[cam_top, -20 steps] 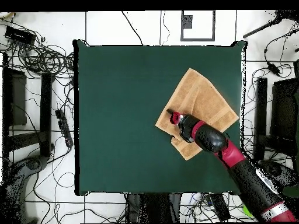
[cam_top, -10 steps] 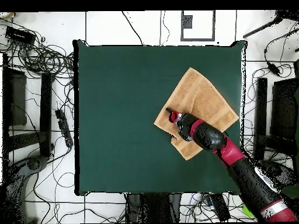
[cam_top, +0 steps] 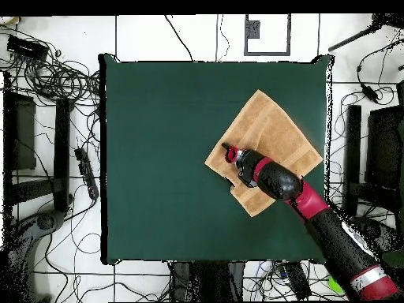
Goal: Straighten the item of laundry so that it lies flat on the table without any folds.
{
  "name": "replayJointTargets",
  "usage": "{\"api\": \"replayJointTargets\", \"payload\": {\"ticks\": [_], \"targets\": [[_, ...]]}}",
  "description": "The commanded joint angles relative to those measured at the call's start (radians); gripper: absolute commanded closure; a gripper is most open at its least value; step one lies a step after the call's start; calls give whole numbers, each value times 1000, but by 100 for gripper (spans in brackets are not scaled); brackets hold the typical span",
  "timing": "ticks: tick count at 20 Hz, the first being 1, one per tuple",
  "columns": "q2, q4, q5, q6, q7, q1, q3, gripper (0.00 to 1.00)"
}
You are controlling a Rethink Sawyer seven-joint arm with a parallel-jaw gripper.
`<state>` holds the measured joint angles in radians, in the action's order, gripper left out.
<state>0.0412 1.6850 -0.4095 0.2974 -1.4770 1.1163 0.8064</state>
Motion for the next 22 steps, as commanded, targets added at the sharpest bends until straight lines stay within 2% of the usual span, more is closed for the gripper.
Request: {"api": "replayJointTargets", "payload": {"ticks": [1, 8, 14, 22], "targets": [[-108, -169, -51, -139, -126, -164, -142, 100], [-114, -223, 4, -218, -193, -270, -177, 100], [-100, -255, 89, -271, -238, -364, -217, 100], [-106, -280, 191, -307, -218, -421, -239, 100]]}}
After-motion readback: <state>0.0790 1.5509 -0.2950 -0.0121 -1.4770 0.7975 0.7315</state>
